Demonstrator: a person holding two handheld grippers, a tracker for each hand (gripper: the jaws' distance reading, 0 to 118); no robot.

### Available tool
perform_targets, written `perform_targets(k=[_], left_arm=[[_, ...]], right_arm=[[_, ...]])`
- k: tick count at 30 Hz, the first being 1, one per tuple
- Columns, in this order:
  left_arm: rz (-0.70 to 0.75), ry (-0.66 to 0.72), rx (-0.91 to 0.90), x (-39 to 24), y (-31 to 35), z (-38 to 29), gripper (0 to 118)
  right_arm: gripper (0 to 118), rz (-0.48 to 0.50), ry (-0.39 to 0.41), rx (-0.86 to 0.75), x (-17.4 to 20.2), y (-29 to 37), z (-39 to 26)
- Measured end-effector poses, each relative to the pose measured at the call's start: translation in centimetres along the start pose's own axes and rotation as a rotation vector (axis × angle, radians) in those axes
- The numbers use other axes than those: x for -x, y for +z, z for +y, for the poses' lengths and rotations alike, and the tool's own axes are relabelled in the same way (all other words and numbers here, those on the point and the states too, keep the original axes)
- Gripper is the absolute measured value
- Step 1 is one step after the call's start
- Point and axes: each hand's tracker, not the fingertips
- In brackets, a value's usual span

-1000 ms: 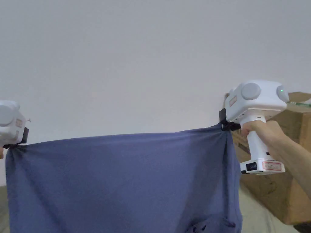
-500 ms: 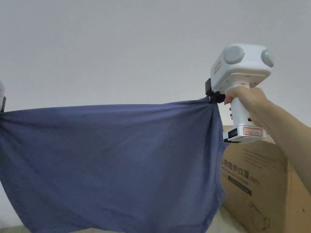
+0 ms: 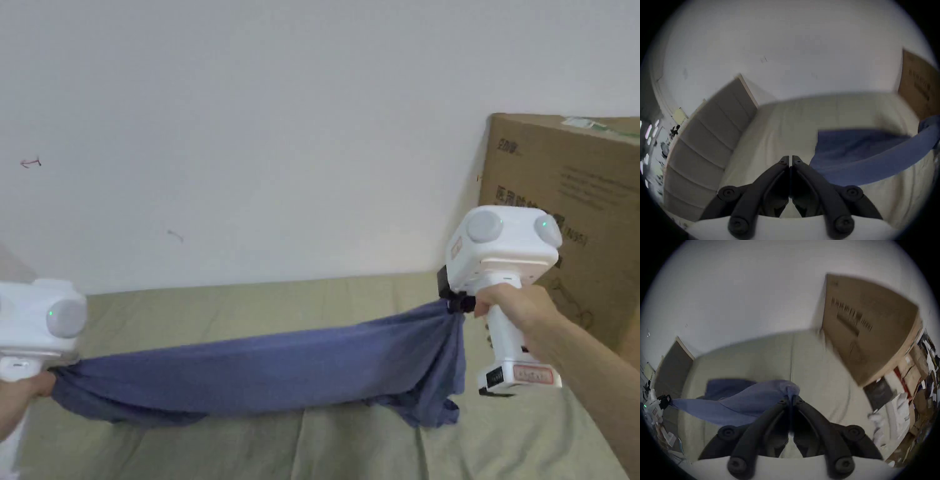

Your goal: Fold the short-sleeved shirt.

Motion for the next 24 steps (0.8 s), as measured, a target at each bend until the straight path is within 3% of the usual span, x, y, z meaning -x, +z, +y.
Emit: perform_targets(k=[4, 9, 13, 17, 21, 24], left_arm=[[-0.045, 0.025, 0.124, -3.0, -6.5, -5.5, 0], [-0.051, 0.009, 0.168, -3.0, -10.9, -9.3, 0], [-0.079, 0.032, 0.163, -1.5, -8.6, -11.4, 0], [-0.107, 0.055, 0.136, 0.2, -4.4, -14.1, 0], [-0.193, 0.140, 0.096, 1.6, 1.9, -19.7, 0], [-0.157, 0.065, 0.092, 1.4, 6.2, -25.3, 0]], right_arm=[[2, -0.027, -0.021, 0.151, -0.6, -10.1, -4.5], [2, -0.043, -0.012, 0.216, -1.6, -14.0, -8.5], [2, 0.013, -0.072, 0.180, -3.1, -11.7, -10.0], [2, 0.027, -0.075, 0.147, -3.9, -7.0, -12.8], [2, 0.058, -0.057, 0.101, -5.3, -2.0, -19.0], [2, 0.054, -0.083, 0.107, -6.9, 0.9, -25.0]])
